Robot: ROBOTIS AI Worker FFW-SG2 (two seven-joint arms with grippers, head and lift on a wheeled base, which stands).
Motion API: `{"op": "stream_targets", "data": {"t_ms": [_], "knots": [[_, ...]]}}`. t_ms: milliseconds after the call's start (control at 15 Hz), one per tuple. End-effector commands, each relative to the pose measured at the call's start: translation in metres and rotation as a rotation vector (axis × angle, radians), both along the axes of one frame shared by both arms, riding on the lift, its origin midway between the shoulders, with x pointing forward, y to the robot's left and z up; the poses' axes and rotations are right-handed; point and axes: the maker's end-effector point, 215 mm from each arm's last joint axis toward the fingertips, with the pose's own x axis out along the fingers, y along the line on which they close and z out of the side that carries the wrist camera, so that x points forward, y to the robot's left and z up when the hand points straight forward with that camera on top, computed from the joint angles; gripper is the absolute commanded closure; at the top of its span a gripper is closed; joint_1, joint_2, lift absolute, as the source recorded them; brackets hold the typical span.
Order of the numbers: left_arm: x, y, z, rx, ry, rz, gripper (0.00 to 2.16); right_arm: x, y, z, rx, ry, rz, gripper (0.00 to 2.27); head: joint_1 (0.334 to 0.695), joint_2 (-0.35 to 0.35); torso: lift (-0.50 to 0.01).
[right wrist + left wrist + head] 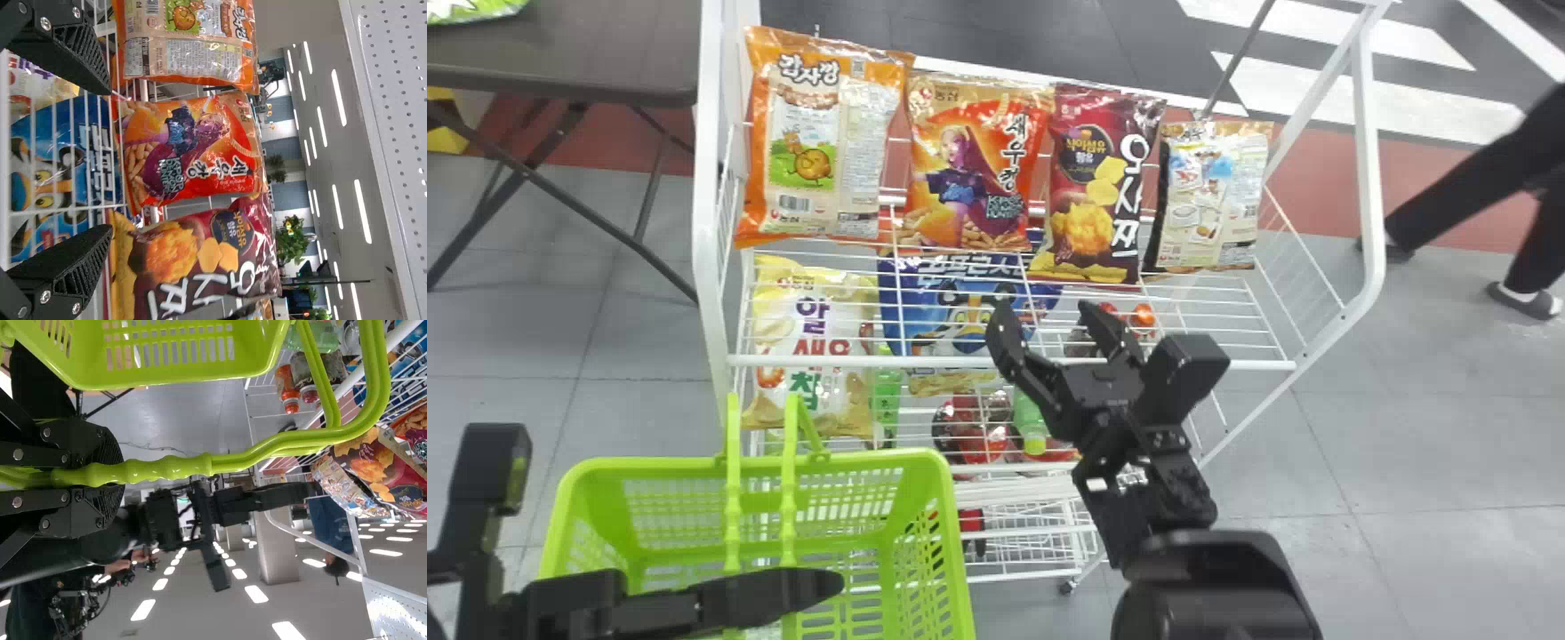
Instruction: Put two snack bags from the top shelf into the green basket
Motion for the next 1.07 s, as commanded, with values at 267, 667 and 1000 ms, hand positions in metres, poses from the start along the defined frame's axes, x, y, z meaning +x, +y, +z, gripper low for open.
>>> {"op": "stream_targets", "data": {"t_ms": [267, 667, 1000], "knots": [[-0.008, 0.0, -0.003, 0.009, 0.008, -0.007, 2.15, 0.082, 0.036, 0.018, -0.027, -0.04, 0.017, 0.08, 0.695, -0.206, -0.001], [-0.01, 0.002, -0.004, 0.011, 0.011, -0.004, 2.15, 0.144, 0.051, 0.024, -0.048, -0.033, 0.027, 0.06, 0.695, -0.158, -0.001], [-0.007, -0.002, -0.001, 0.01, 0.002, -0.018, 2.15, 0.166, 0.045, 0.016, -0.079, -0.009, 0.012, 0.06, 0.695, -0.143, -0.001]]}}
